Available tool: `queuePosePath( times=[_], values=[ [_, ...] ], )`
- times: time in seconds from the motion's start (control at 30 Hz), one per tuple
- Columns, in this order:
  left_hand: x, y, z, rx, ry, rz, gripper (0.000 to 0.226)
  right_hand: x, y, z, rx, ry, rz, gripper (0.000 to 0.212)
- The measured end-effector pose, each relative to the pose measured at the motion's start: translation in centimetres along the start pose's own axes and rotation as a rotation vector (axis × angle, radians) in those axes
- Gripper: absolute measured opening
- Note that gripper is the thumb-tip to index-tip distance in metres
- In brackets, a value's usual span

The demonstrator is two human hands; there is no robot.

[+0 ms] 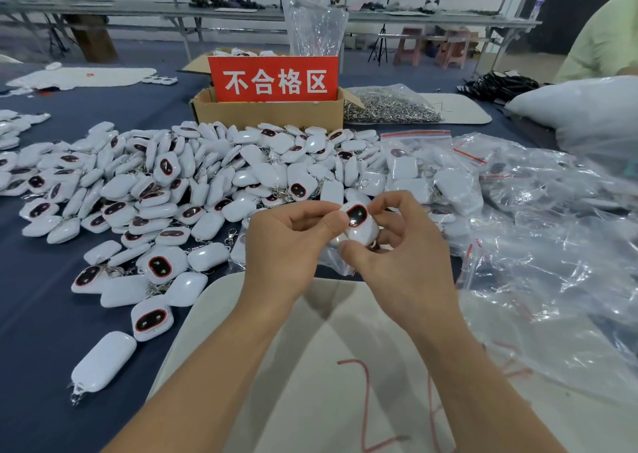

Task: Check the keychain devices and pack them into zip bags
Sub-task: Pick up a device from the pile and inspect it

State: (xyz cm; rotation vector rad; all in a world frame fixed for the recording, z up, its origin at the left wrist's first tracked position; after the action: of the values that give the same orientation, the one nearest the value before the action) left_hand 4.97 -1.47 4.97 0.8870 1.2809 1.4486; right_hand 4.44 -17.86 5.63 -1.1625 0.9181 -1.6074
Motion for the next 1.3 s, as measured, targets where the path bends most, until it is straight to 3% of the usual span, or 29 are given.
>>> queuePosePath(
  times=[0.07,0.13,0.23,0.33,0.5,0.57,0.67,0.8,0.93,1.0,1.13,1.3],
  values=[
    [-0.1,0.3,-0.1,-0.01,-0.018,0.003,0.016,-0.2,0.2,0.2,-0.035,-0.038,0.107,0.03],
    [-0.2,0.8,-0.1,-0.064,-0.051,0.074,0.021,-0.3,0.5,0.4,-0.13,-0.111,0.32,0.007],
    [-0.2,1.1,0.1,-0.092,-0.07,0.11,0.024,-0.8,1.0,0.4,-0.249,-0.22,0.465,0.04],
    [0.0,0.8,0.1,-0.035,-0.088,0.039,0.028,-1.0,1.0,0.3,-0.266,-0.271,0.453,0.042],
    [0.3,0.7,0.0,-0.024,-0.013,0.007,0.023,-0.4,1.5,0.5,-0.24,-0.137,0.38,0.024],
    [0.2,0.7,0.0,-0.052,0.017,0.033,0.024,-0.2,1.5,0.7,-0.251,-0.1,0.458,0.015],
    [0.3,1.0,-0.2,-0.108,0.05,0.126,0.021,0.1,1.9,0.9,-0.309,-0.081,0.544,0.018],
    [1.0,1.4,-0.3,-0.203,0.103,0.494,0.014,1.7,3.5,1.3,-0.416,0.111,0.493,0.009],
    [-0.7,1.4,-1.2,-0.283,0.065,0.851,0.068,2.9,4.3,1.5,-0.403,0.201,0.287,0.004],
    [-2.0,1.5,-1.7,-0.368,0.027,1.001,0.071,2.5,4.3,1.5,-0.384,0.183,0.236,0.006],
    [-1.9,1.5,-2.3,-0.451,0.102,1.012,0.044,1.4,4.2,1.4,-0.362,0.133,0.172,0.007],
    [-1.9,2.5,-2.8,-0.558,0.175,0.946,0.046,-0.2,3.8,1.4,-0.299,0.025,0.184,0.008]
  ],
)
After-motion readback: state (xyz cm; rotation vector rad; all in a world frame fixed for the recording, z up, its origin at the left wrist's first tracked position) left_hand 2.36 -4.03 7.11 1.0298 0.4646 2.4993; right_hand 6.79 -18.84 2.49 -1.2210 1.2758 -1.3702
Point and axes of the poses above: each hand's wrist, its own z-axis towards the middle knuckle, its own x-axis out of the back of the hand, y = z × x, the point moved 6 cm from there along z, towards the middle knuckle, and after that the axes turned 2 degrees about -z, right-handed, at the moved point
